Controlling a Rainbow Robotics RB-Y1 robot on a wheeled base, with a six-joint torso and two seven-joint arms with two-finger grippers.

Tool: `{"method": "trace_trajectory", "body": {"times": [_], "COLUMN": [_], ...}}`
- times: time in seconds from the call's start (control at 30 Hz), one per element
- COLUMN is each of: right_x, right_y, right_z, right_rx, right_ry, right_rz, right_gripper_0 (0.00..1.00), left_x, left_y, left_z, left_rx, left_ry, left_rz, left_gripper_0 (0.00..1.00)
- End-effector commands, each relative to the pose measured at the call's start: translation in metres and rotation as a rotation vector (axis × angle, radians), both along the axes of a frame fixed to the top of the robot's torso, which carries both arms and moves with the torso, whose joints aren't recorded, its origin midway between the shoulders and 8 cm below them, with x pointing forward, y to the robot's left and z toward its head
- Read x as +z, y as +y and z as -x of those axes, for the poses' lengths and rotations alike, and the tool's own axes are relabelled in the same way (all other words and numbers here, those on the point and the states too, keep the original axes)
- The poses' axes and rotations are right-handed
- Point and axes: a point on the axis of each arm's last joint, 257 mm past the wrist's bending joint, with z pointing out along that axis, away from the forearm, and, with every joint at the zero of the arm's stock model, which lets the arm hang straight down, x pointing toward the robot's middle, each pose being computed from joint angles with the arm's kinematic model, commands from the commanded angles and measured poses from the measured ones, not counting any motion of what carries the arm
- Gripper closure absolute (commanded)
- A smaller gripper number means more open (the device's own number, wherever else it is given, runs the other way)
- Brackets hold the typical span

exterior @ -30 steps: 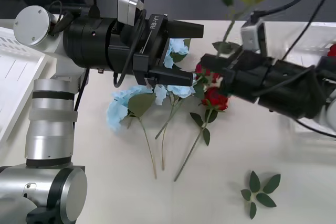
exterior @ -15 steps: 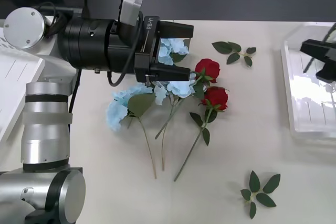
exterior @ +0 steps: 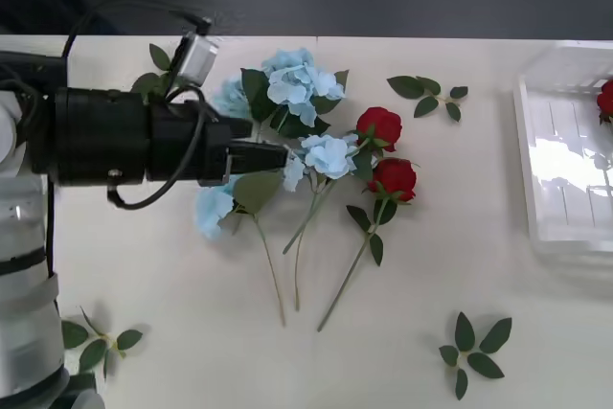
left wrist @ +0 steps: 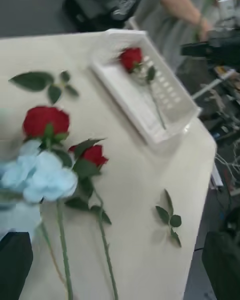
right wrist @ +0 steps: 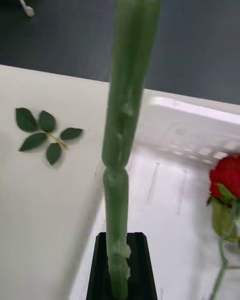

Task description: Put the red flowers into the right box and the blue flowers into the left box

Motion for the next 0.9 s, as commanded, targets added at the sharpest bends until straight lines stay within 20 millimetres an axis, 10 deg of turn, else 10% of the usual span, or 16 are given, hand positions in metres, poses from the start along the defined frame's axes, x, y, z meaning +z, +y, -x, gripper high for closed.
{"method": "trace_trajectory", "body": {"times": [0.03, 0.9], "right_x": [-0.016, -0.126], "right_y": [-0.012, 0.003], "right_z": [-0.004, 0.017], "right_rx": [-0.049, -0.356], "right_ry": [0.061, 0.341], "right_rz": [-0.007, -0.192], "right_gripper_0": [1.0, 1.0], "left_x": [-0.012, -0.151], "left_y": [0.016, 0.048], "left_z": [0.008, 0.0], "left_rx": [0.164, 0.759], "left_ry": [0.042, 0.513], "left_rz": [-0.071, -0.357], "left_gripper_0": [0.0, 0.0]}}
